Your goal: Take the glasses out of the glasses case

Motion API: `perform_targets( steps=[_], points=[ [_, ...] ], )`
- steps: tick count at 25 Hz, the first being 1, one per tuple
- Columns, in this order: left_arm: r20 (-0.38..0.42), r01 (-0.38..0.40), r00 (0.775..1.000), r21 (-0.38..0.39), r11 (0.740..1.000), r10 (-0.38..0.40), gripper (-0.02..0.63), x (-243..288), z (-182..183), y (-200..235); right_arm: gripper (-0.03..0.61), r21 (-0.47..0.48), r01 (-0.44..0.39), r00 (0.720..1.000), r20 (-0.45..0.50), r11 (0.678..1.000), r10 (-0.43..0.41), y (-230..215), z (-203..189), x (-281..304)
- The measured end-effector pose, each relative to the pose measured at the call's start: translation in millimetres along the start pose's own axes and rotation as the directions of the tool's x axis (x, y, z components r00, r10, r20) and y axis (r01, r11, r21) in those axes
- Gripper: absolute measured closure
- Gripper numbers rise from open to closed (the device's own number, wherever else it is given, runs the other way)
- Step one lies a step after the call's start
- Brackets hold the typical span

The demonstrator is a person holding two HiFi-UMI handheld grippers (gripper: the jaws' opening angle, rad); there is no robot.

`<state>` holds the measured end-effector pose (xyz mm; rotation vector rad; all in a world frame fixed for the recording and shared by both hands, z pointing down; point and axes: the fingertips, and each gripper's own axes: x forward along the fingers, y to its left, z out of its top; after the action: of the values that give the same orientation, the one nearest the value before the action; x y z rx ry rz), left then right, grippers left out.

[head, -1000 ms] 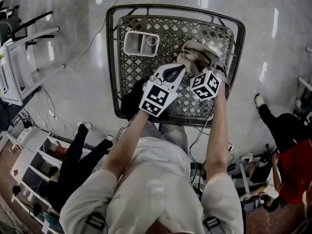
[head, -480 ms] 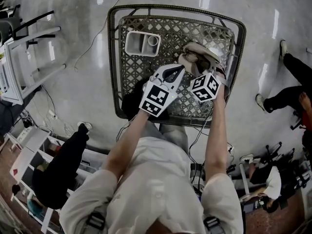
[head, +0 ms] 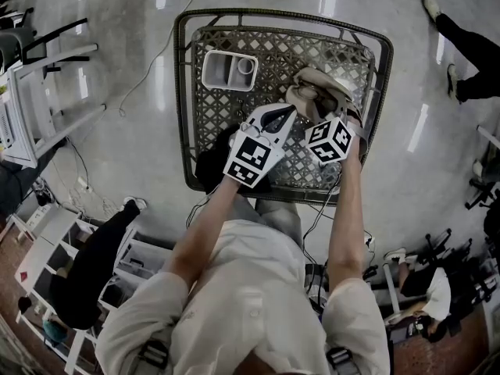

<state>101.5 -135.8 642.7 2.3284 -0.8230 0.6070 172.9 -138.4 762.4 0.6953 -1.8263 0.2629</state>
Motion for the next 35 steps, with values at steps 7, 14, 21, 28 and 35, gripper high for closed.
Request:
perform_targets(
  steps=[7, 14, 21, 28, 35],
  points=[
    [0.009, -0.004, 1.0, 0.008, 1.0, 0.004, 0.601, -5, 4, -1, 0.412, 0.002, 0.014, 1.0, 0.012, 1.0, -0.014, 0, 5, -8],
    [0.023, -0.006, 1.0, 0.026, 1.0, 0.006, 0.601, -12, 8, -4, 0.413, 0.012, 0.041, 0.999, 0.03, 0.999, -0.042, -1, 9, -19],
    [0.04, -0.011, 0.999, 0.048, 0.999, 0.009, 0.601, -23, 14, -9, 0.413, 0.026, 0.071, 0.996, 0.048, 0.997, -0.072, -1, 12, -34],
    [0.06, -0.016, 0.998, 0.075, 0.997, 0.012, 0.601, -39, 24, -18, 0.413, 0.054, 0.11, 0.991, 0.073, 0.993, -0.114, -2, 17, -60],
    [0.088, -0.02, 0.996, 0.115, 0.993, 0.01, 0.601, -55, 35, -21, 0.413, 0.104, 0.164, 0.979, 0.109, 0.981, -0.175, -1, 25, -89]
  ],
)
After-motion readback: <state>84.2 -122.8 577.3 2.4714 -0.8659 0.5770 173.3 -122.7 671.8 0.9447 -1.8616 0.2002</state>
